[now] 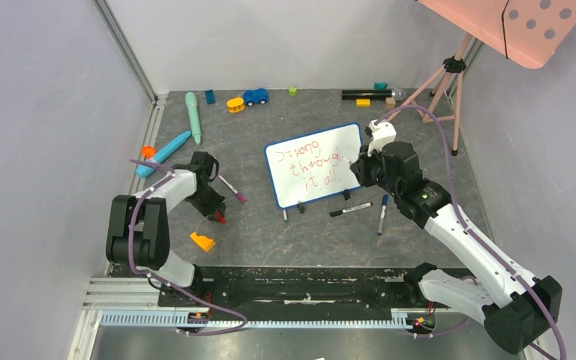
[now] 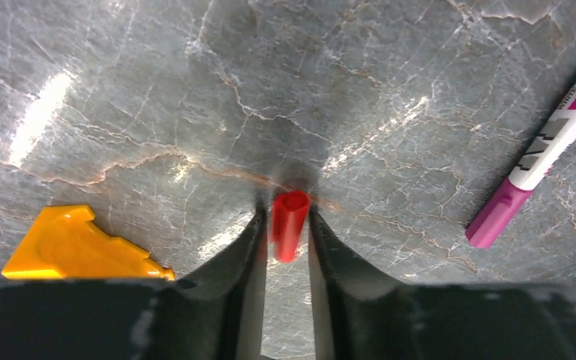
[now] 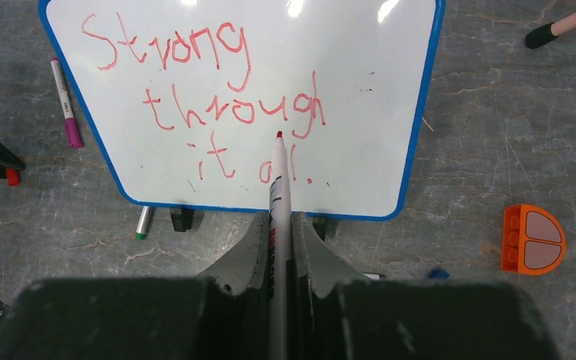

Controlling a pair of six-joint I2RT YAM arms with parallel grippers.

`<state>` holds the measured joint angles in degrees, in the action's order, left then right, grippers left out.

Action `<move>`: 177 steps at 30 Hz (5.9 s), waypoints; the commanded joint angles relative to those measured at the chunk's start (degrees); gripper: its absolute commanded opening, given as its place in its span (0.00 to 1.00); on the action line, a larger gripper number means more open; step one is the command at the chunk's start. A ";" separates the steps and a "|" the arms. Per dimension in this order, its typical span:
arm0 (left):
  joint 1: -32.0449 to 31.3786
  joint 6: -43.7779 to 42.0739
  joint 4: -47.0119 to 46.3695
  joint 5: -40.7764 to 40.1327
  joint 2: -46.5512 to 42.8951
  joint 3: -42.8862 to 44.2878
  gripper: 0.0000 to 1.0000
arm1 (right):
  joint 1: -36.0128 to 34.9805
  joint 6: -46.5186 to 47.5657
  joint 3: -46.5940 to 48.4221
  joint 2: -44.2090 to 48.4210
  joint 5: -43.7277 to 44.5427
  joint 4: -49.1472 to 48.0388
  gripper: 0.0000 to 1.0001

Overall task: Write a sentence on the whiteboard
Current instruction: Pick up the pen cap from the center of the board, then insert the whiteboard marker without the cap into the pen cap, then put down the whiteboard marker at the center of the board.

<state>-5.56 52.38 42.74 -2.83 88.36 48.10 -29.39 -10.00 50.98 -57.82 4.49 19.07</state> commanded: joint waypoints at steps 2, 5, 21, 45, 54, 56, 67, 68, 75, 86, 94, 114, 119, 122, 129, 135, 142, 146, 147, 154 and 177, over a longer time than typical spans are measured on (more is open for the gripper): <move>-1.48 6.78 -2.79 1.19 0.97 -1.53 0.03 | 0.22 0.30 2.02 0.02 -3.29 -3.51 0.00; -1.60 6.10 -0.09 8.38 -0.81 1.41 0.02 | 0.14 0.72 2.49 0.51 -6.42 -4.85 0.00; -3.64 27.61 0.06 17.43 -22.56 10.67 0.02 | -8.73 1.34 6.86 -9.60 -13.93 -16.13 0.00; -10.07 43.98 -12.34 24.01 -21.26 9.41 0.02 | -14.65 4.75 13.10 -16.25 -25.04 -18.48 0.00; -10.17 45.85 -13.69 24.69 -21.82 8.24 0.02 | -15.22 4.95 13.30 -18.05 -25.51 -18.11 0.00; -10.17 46.04 -13.72 24.97 -21.86 8.11 0.02 | -15.25 4.92 13.15 -18.32 -25.42 -18.27 0.00; -10.24 46.29 -14.25 26.93 -22.13 7.73 0.02 | -15.19 4.74 13.14 -18.94 -24.45 -18.61 0.00; -10.26 46.32 -14.34 27.21 -22.22 7.65 0.02 | -15.23 4.75 13.12 -18.81 -24.12 -18.62 0.00; -10.24 46.36 -14.79 28.11 -22.82 7.02 0.02 | -15.20 4.80 12.50 -18.33 -23.10 -18.63 0.00; -10.25 46.11 -14.79 28.58 -23.87 6.75 0.02 | -15.20 4.90 12.48 -17.93 -22.12 -19.33 0.00; -10.21 45.61 -14.79 28.72 -24.01 6.57 0.02 | -15.18 5.07 12.52 -17.72 -21.85 -19.35 0.00; -10.26 45.08 -14.35 29.05 -24.42 6.13 0.02 | -15.17 4.99 12.31 -17.75 -21.50 -19.34 0.00; -10.42 45.24 -14.42 28.90 -24.12 6.63 0.02 | -15.17 4.74 12.56 -18.27 -21.58 -19.47 0.00; -11.77 46.29 -15.15 27.57 -23.40 7.72 0.02 | -15.26 4.30 13.07 -19.13 -20.79 -19.77 0.00; -20.61 51.85 -20.16 22.73 -18.66 13.11 0.02 | -16.31 3.91 17.94 -22.72 -12.78 -16.82 0.00; -26.17 54.56 -23.14 20.70 -16.04 16.67 0.02 | -16.67 5.11 19.09 -23.73 -4.86 -14.79 0.00; -35.18 58.63 -26.65 24.04 -12.15 21.61 0.02 | -16.58 6.07 20.34 -24.85 -2.43 -14.24 0.00; -37.41 60.41 -25.98 24.01 -13.46 21.52 0.02 | -16.54 5.98 20.39 -24.43 -2.03 -13.82 0.00; -37.42 60.39 -25.35 23.82 -14.05 20.84 0.02 | -16.29 5.65 20.34 -24.28 -2.24 -13.58 0.00; -35.36 58.93 -24.21 21.87 -17.68 10.94 0.10 | -14.76 5.63 27.48 -25.60 -7.25 3.00 0.00; -12.02 4.58 -1.97 11.25 -19.35 18.37 1.00 | -13.01 7.89 12.50 -20.63 -2.87 26.73 0.00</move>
<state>-18.31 73.78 36.67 15.40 70.06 63.46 -40.21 -3.46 62.81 -75.99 -2.33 46.39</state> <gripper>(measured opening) 0.993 0.115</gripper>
